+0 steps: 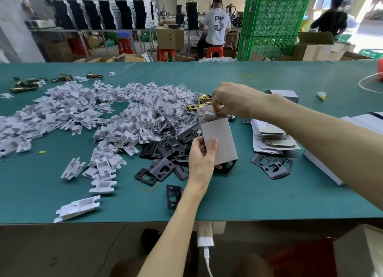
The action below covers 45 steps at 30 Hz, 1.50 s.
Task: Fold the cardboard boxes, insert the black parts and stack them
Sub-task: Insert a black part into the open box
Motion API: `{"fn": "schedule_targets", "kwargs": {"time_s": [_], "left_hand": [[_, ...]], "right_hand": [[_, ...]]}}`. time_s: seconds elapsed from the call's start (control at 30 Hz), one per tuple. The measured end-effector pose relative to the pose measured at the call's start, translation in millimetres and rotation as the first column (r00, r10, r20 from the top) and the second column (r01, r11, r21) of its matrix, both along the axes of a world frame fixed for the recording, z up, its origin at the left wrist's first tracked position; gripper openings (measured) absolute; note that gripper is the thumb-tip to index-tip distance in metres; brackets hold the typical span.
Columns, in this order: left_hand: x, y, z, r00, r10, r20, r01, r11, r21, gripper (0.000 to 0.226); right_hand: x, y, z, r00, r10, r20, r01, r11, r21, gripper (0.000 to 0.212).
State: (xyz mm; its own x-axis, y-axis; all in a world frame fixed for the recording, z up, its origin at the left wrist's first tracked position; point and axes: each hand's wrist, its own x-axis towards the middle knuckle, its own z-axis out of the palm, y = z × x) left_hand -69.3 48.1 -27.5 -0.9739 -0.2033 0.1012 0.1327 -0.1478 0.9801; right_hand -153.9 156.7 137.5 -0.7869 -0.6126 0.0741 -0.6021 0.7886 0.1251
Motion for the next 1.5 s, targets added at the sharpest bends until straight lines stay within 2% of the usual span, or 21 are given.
{"fn": "schedule_targets", "kwargs": {"time_s": [0.1,0.2,0.27,0.33,0.4,0.5,0.67,0.77,1.0,1.1,1.2,1.37,1.5], "left_hand": [[0,-1,0,1.000,0.004,-0.006,-0.004,1.000,-0.003,0.034],[0,-1,-2,1.000,0.009,-0.007,-0.009,1.000,0.002,0.033],[-1,-1,-2,1.000,0.011,-0.004,-0.011,1.000,0.005,0.033],[-2,-1,-3,1.000,0.015,0.000,-0.015,1.000,0.019,0.033],[-3,-1,-3,1.000,0.025,0.006,-0.025,0.999,0.042,0.033],[-4,-1,-3,0.999,0.051,0.007,-0.052,0.996,0.075,0.029],[-5,-2,-4,0.993,0.117,0.019,-0.118,0.986,0.120,0.023],[-6,-3,-4,0.990,0.139,0.018,-0.140,0.979,0.148,0.019],[-6,-4,-4,0.990,0.140,0.022,-0.141,0.980,0.142,0.028],[-5,-4,-4,0.989,0.146,0.023,-0.148,0.980,0.131,0.028],[-5,-4,-3,0.988,0.154,0.014,-0.154,0.979,0.134,0.022],[-4,-3,-1,0.991,0.132,0.022,-0.133,0.981,0.137,0.015],[-3,-3,0,0.987,0.159,0.019,-0.161,0.977,0.142,0.032]], "right_hand": [[0,1,-5,1.000,-0.009,0.001,0.009,1.000,-0.020,0.005],[-2,7,-6,0.995,-0.083,0.061,0.095,0.967,-0.236,0.004],[-4,12,-4,0.988,-0.138,0.069,0.154,0.903,-0.401,0.008],[-8,17,-5,0.969,-0.237,0.073,0.237,0.796,-0.558,0.017],[-13,25,-12,0.931,-0.340,0.132,0.347,0.710,-0.613,0.032],[-12,32,-37,0.867,-0.420,0.268,0.498,0.749,-0.436,0.034],[-3,36,-87,0.810,-0.398,0.429,0.531,0.810,-0.250,0.025],[2,41,-100,0.782,-0.413,0.467,0.540,0.823,-0.175,0.027],[15,45,-102,0.821,-0.440,0.363,0.527,0.828,-0.190,0.045],[24,39,-102,0.804,-0.398,0.442,0.505,0.849,-0.156,0.054],[33,34,-109,0.799,-0.364,0.478,0.447,0.892,-0.069,0.045],[35,34,-118,0.770,-0.271,0.578,0.447,0.876,-0.184,0.033],[38,41,-117,0.774,-0.223,0.593,0.433,0.869,-0.239,0.029]]}}
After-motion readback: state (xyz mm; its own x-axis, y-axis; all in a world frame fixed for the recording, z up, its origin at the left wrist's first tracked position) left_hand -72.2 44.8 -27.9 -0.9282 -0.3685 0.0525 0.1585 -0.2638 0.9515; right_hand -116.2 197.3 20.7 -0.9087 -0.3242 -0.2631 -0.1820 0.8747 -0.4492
